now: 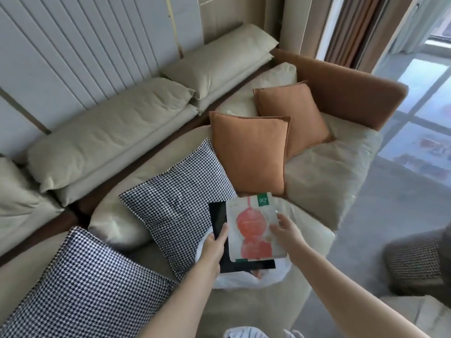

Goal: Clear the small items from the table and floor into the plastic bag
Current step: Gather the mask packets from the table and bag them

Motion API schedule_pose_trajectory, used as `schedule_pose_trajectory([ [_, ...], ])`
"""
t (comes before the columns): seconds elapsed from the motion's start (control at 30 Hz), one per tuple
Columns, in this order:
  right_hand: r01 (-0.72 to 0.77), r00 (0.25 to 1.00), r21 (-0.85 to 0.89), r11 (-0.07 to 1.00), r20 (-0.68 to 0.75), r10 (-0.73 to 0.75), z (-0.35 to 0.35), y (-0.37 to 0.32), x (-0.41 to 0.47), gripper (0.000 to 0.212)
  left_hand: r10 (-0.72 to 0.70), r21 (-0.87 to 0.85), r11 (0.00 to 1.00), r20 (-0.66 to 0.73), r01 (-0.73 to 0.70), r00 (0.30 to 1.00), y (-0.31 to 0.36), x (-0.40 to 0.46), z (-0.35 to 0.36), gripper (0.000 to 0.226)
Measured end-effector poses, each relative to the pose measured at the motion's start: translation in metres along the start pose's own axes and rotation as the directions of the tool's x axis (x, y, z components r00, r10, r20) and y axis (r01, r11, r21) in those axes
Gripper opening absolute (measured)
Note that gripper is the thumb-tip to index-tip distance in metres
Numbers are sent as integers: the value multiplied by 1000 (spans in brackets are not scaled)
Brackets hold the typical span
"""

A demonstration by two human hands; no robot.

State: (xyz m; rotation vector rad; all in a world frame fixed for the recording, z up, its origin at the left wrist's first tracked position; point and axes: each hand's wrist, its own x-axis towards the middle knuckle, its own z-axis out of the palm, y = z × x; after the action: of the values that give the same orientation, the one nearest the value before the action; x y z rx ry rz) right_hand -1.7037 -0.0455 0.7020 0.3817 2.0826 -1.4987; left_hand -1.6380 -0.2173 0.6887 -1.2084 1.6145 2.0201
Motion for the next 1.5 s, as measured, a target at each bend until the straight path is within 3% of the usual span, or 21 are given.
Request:
schedule_pose_trajectory([
  [0.13, -39, 994, -125, 991, 99, 52, 11, 15, 14, 33, -34, 108, 994, 20, 32, 999, -12, 5, 5, 50],
  [0.27, -147, 968, -262, 954, 160, 193, 14, 28, 27, 46, -122, 127, 984, -24, 124, 992, -38, 33, 6, 82],
  [0.4, -219, 928, -477, 851, 167, 332, 20, 46, 48, 54, -272, 182, 943, -60, 278, 960, -43, 43, 10, 61],
  [0.47, -213, 911, -541, 813, 192, 366, 23, 50, 62, 49, -331, 180, 924, -66, 338, 941, -48, 58, 10, 61],
  [0.6, -177, 897, -623, 762, 216, 385, 32, 58, 97, 43, -352, 194, 905, -155, 378, 923, -58, 93, 8, 50],
  [0.7, -126, 889, -649, 750, 262, 375, 46, 60, 123, 46, -346, 128, 917, -218, 378, 913, -63, 112, 4, 22],
  [0.93, -25, 916, -653, 757, 289, 279, 73, 82, 146, 55, -299, 58, 948, -163, 311, 940, -86, 129, -1, 30],
  [1.07, 40, 915, -728, 684, 301, 267, 63, 91, 130, 59, -309, 133, 934, -167, 332, 936, -94, 122, -4, 41],
  [1.17, 150, 929, -807, 571, 313, 199, 54, 87, 110, 49, -364, 255, 888, -117, 382, 924, -93, 103, -1, 46],
  [1.3, 202, 931, -860, 469, 317, 182, 48, 86, 77, 45, -410, 388, 835, -37, 391, 912, -91, 69, 5, 38],
  [1.37, 187, 946, -841, 508, 294, 138, 42, 81, 61, 47, -365, 386, 858, -3, 338, 931, -90, 57, 7, 30],
  [1.5, 153, 976, -732, 664, 216, 13, 26, 71, 28, 44, -211, 434, 885, 56, 166, 976, -78, 39, 10, 38],
])
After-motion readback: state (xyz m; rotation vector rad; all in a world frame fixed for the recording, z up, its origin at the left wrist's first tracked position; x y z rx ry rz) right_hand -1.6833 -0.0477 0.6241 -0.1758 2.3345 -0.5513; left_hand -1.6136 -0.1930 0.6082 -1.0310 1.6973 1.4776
